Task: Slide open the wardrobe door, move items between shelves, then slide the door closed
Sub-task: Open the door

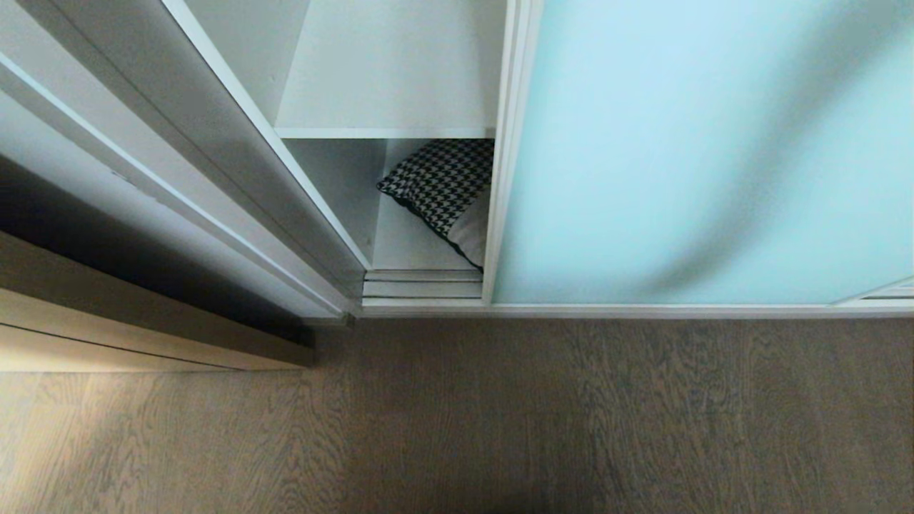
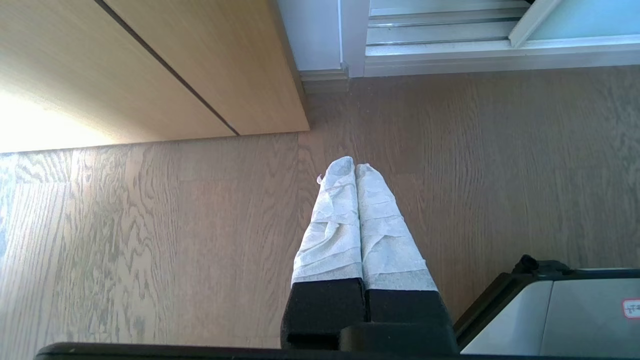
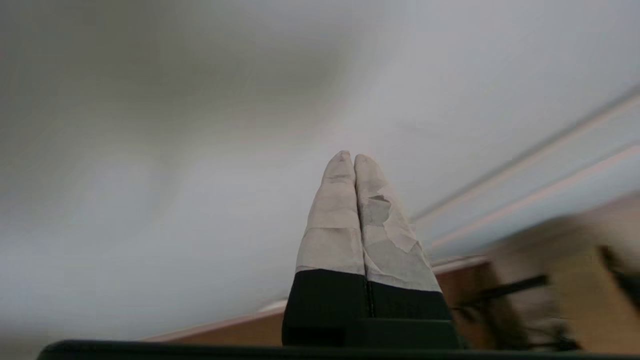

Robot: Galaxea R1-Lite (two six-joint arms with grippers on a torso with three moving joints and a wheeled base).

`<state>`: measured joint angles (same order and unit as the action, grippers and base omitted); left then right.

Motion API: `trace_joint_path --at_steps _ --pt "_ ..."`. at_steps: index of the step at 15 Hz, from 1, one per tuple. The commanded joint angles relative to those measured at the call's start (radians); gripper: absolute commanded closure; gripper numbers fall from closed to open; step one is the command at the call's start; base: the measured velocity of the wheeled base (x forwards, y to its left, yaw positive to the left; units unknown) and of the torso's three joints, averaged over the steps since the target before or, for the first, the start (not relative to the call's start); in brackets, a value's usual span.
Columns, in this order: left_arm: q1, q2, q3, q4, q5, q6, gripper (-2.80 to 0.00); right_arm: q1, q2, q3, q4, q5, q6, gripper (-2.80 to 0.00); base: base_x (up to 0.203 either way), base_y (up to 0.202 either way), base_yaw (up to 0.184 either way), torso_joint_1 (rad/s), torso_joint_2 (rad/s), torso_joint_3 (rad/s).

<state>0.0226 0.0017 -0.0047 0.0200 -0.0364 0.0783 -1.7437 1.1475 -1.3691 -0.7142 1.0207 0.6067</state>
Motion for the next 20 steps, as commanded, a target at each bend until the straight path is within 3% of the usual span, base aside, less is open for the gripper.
trace_joint_path --at_steps 1,4,5,8,10,12,14,17,20 --pt "0.0 0.001 0.0 0.0 0.0 0.0 0.0 -0.01 0.077 -0.056 0.072 -0.004 -0.035 0.0 0.0 0.0 0.0 0.0 0.0 0.0" --pt "0.0 0.001 0.0 0.0 0.0 0.0 0.0 0.042 0.093 -0.197 0.433 -0.027 -0.084 0.0 0.0 0.0 0.0 0.0 0.0 0.0" --pt "0.0 0.001 0.0 0.0 0.0 0.0 0.0 0.08 0.097 -0.23 0.545 -0.088 -0.15 0.0 0.0 0.0 0.0 0.0 0.0 0.0" --pt "0.0 0.001 0.0 0.0 0.0 0.001 0.0 0.218 0.126 -0.293 0.734 -0.458 -0.39 0.0 0.0 0.0 0.0 0.0 0.0 0.0" --pt "0.0 0.001 0.0 0.0 0.0 0.0 0.0 0.302 0.142 -0.347 0.765 -0.713 -0.437 0.0 0.0 0.0 0.0 0.0 0.0 0.0" --pt "0.0 0.001 0.0 0.0 0.0 0.0 0.0 0.4 0.134 -0.375 0.793 -0.887 -0.528 0.0 0.0 0.0 0.0 0.0 0.0 0.0" --pt "0.0 0.001 0.0 0.0 0.0 0.0 0.0 0.477 0.086 -0.367 0.827 -0.965 -0.584 0.0 0.0 0.0 0.0 0.0 0.0 0.0" --pt "0.0 0.001 0.0 0.0 0.0 0.0 0.0 0.669 -0.019 -0.313 0.911 -1.006 -0.647 0.0 0.0 0.0 0.0 0.0 0.0 0.0" --pt "0.0 0.001 0.0 0.0 0.0 0.0 0.0 0.877 -0.104 -0.269 0.956 -1.134 -0.742 0.0 0.0 0.0 0.0 0.0 0.0 0.0"
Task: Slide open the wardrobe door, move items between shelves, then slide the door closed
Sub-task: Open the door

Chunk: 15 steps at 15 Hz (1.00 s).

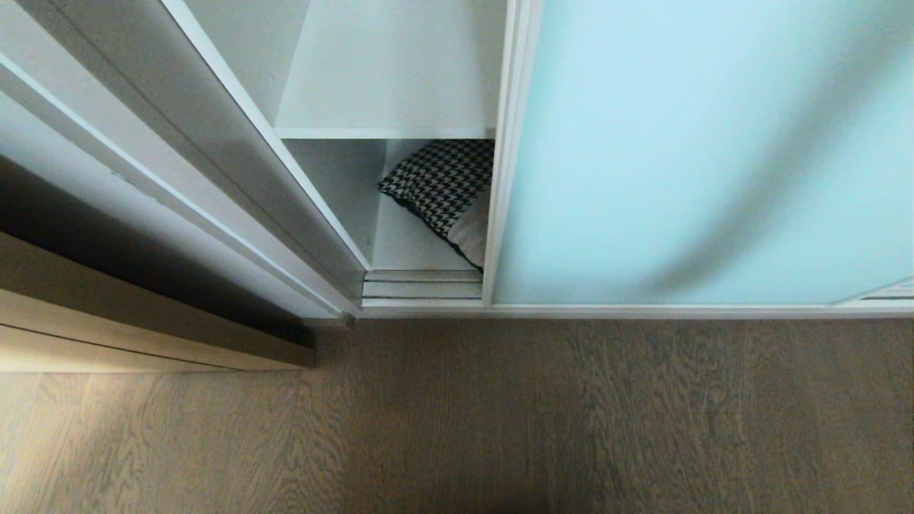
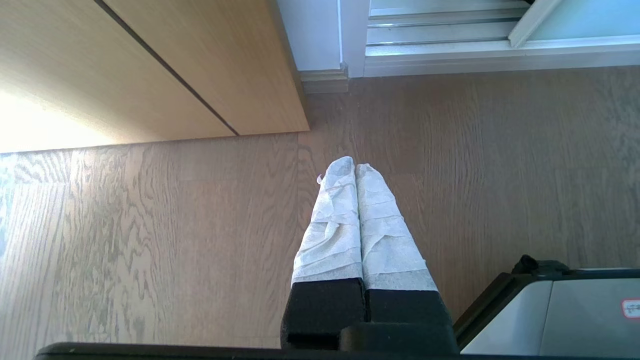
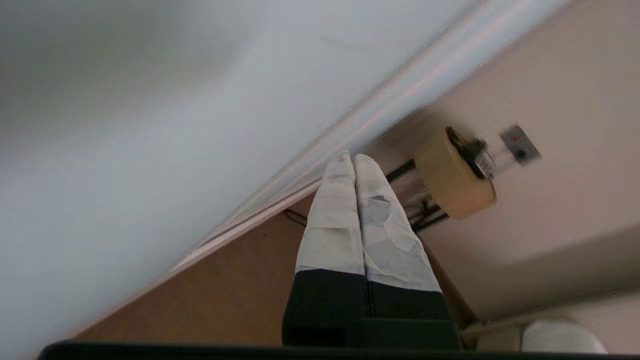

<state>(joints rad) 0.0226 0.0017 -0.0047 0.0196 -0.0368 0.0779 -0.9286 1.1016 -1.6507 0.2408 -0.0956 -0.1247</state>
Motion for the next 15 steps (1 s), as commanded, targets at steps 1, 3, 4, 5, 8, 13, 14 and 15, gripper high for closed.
trace_joint_path --at_steps 1,3,4,5,8,13,14,15 --pt "0.0 0.001 0.0 0.0 0.0 0.0 0.0 0.148 -0.089 0.029 0.012 -0.063 -0.051 0.0 0.0 0.0 0.0 0.0 0.0 0.0" --pt "0.0 0.001 0.0 0.0 0.0 0.0 0.0 0.305 -0.162 0.075 0.037 -0.139 -0.127 0.0 0.0 0.0 0.0 0.0 0.0 0.0" --pt "0.0 0.001 0.0 0.0 0.0 0.0 0.0 0.381 -0.2 0.105 0.051 -0.157 -0.153 0.0 0.0 0.0 0.0 0.0 0.0 0.0" --pt "0.0 0.001 0.0 0.0 0.0 0.0 0.0 0.457 -0.239 0.139 0.073 -0.165 -0.168 0.0 0.0 0.0 0.0 0.0 0.0 0.0" --pt "0.0 0.001 0.0 0.0 0.0 0.0 0.0 0.639 -0.4 0.287 0.148 -0.075 -0.185 0.0 0.0 0.0 0.0 0.0 0.0 0.0" --pt "0.0 0.001 0.0 0.0 0.0 0.0 0.0 0.863 -0.496 0.369 0.275 0.089 -0.151 0.0 0.0 0.0 0.0 0.0 0.0 0.0" --pt "0.0 0.001 0.0 0.0 0.0 0.0 0.0 0.903 -0.519 0.375 0.328 0.1 -0.146 0.0 0.0 0.0 0.0 0.0 0.0 0.0" --pt "0.0 0.001 0.0 0.0 0.0 0.0 0.0 0.915 -0.544 0.389 0.375 0.105 -0.143 0.0 0.0 0.0 0.0 0.0 0.0 0.0"
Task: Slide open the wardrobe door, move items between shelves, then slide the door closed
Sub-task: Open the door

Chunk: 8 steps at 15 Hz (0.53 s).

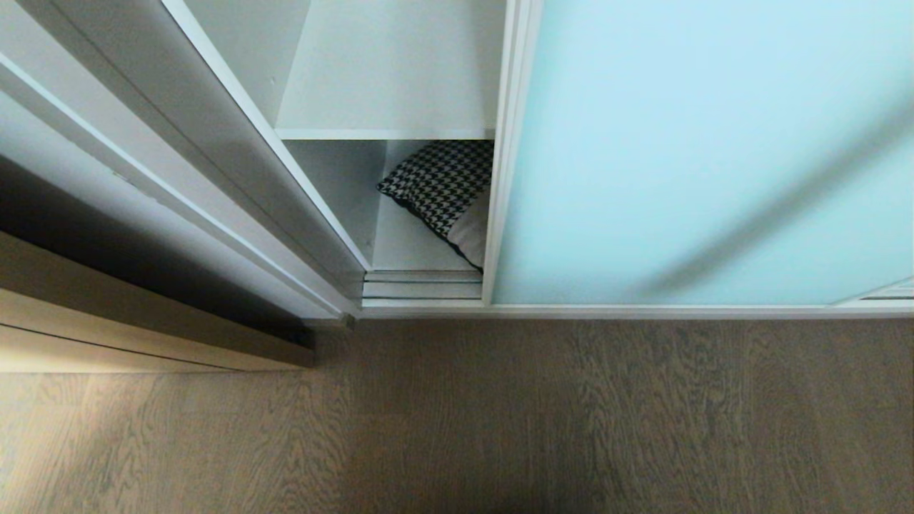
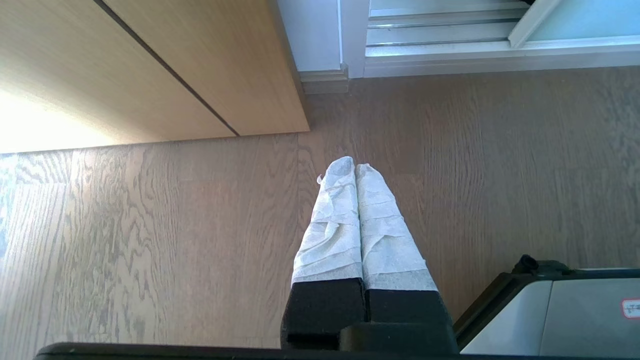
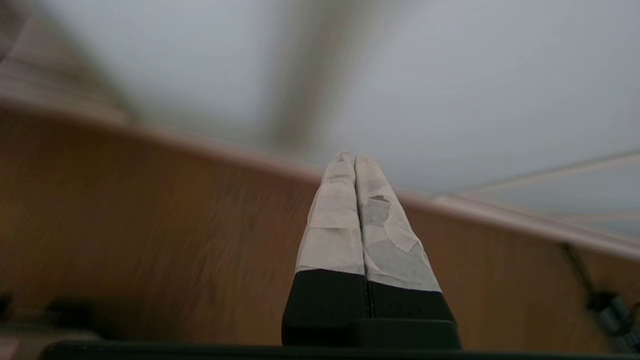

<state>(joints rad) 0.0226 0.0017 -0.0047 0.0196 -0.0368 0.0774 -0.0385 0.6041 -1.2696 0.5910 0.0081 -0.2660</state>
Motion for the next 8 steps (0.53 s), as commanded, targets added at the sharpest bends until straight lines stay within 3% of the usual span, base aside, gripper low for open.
trace_joint_path --at_steps 1,5,8 --pt "0.0 0.001 0.0 0.0 0.0 0.001 0.0 0.031 -0.074 0.032 0.054 0.0 -0.002 0.0 0.0 0.0 0.0 0.0 0.0 0.0" --pt "0.0 0.001 0.0 0.0 0.0 0.001 0.0 0.055 -0.206 0.237 0.057 -0.009 0.006 0.0 0.0 0.0 0.0 0.0 0.0 0.0" --pt "0.0 0.001 0.0 0.0 0.0 0.002 0.0 0.087 -0.303 0.446 0.01 -0.01 0.093 0.0 0.0 0.0 0.0 0.0 0.0 0.0"
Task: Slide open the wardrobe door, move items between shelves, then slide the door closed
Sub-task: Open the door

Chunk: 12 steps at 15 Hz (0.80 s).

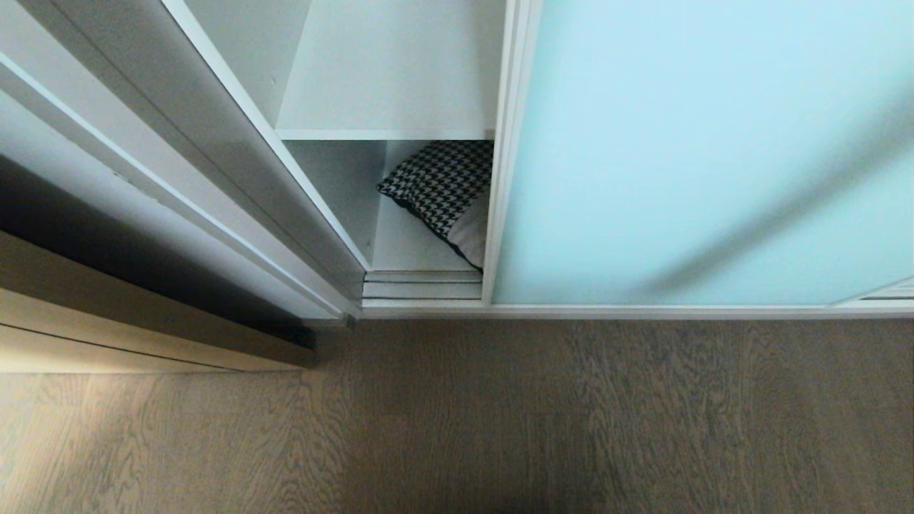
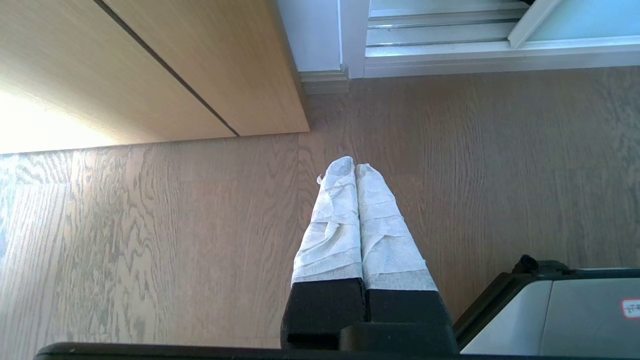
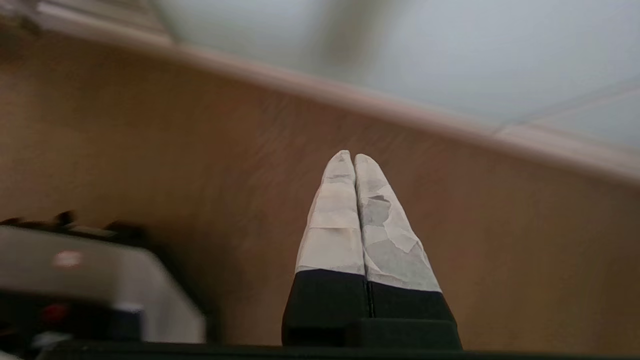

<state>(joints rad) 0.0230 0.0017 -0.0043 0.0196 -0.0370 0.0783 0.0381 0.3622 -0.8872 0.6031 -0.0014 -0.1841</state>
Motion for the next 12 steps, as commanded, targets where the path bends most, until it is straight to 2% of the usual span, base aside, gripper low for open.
trace_joint_path --at_steps 1,3,5,8,12 --pt "0.0 0.001 0.0 0.0 0.0 0.0 0.0 0.017 -0.068 0.125 -0.036 -0.003 0.056 0.0 0.0 0.0 0.0 0.0 0.0 0.0" --pt "0.0 0.001 0.0 0.0 0.0 0.0 0.0 0.032 -0.076 0.255 -0.144 -0.029 0.198 0.0 0.0 0.0 0.0 0.0 0.0 0.0" --pt "0.0 0.001 0.0 0.0 0.0 0.0 0.0 0.04 -0.082 0.362 -0.239 -0.046 0.262 0.0 0.0 0.0 0.0 0.0 0.0 0.0" --pt "0.0 0.001 0.0 0.0 0.0 0.0 0.0 -0.016 -0.119 0.394 -0.253 0.005 0.267 0.0 0.0 0.0 0.0 0.0 0.0 0.0" --pt "0.0 0.001 0.0 0.0 0.0 0.0 0.0 -0.039 -0.313 0.551 -0.254 0.051 0.228 0.0 0.0 0.0 0.0 0.0 0.0 0.0"
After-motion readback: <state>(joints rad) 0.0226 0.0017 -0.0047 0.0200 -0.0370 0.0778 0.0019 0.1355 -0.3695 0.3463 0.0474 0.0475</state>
